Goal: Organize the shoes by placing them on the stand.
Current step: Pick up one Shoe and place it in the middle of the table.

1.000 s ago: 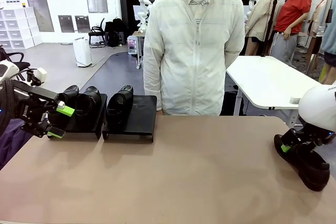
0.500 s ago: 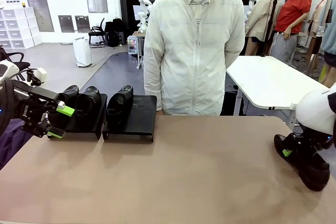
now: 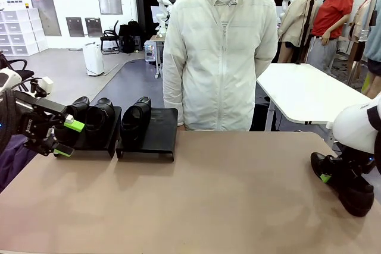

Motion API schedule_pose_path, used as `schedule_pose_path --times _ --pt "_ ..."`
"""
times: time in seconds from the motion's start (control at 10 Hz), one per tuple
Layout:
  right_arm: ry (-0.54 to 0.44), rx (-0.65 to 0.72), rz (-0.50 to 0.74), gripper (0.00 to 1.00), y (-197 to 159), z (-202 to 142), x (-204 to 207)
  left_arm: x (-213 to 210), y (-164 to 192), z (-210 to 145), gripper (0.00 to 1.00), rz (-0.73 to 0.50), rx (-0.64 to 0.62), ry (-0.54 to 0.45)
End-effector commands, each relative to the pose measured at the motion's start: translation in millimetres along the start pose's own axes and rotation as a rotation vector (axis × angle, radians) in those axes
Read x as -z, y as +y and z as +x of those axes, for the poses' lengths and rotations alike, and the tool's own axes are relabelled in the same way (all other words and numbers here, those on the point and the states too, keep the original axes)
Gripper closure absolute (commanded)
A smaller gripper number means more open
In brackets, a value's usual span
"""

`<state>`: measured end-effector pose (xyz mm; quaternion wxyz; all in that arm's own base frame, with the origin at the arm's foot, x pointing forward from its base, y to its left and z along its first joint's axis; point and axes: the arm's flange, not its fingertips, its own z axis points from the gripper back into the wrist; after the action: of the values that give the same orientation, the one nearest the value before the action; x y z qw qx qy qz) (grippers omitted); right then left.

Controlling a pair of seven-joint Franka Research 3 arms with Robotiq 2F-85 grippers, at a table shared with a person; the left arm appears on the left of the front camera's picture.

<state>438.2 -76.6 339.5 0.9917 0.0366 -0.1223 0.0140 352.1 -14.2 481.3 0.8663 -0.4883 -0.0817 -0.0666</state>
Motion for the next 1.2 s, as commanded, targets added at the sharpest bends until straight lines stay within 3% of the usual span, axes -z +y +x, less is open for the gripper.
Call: schedule_pose_path --times 0.0,0.7,1.1 --pt "0.002 0.001 0.011 1.0 -0.9 5.9 -2.5 -4.0 -0.6 -0.6 0.0 0.002 0.0 0.01" --pt "-0.026 -0.023 0.044 1.0 0.9 0.6 -22.6 -4.0 -0.6 -0.6 0.0 0.002 0.0 0.01" --pt "-0.087 0.085 0.176 1.0 -7.2 -5.4 -91.2 -4.0 -0.6 -0.6 0.0 0.002 0.0 0.01"
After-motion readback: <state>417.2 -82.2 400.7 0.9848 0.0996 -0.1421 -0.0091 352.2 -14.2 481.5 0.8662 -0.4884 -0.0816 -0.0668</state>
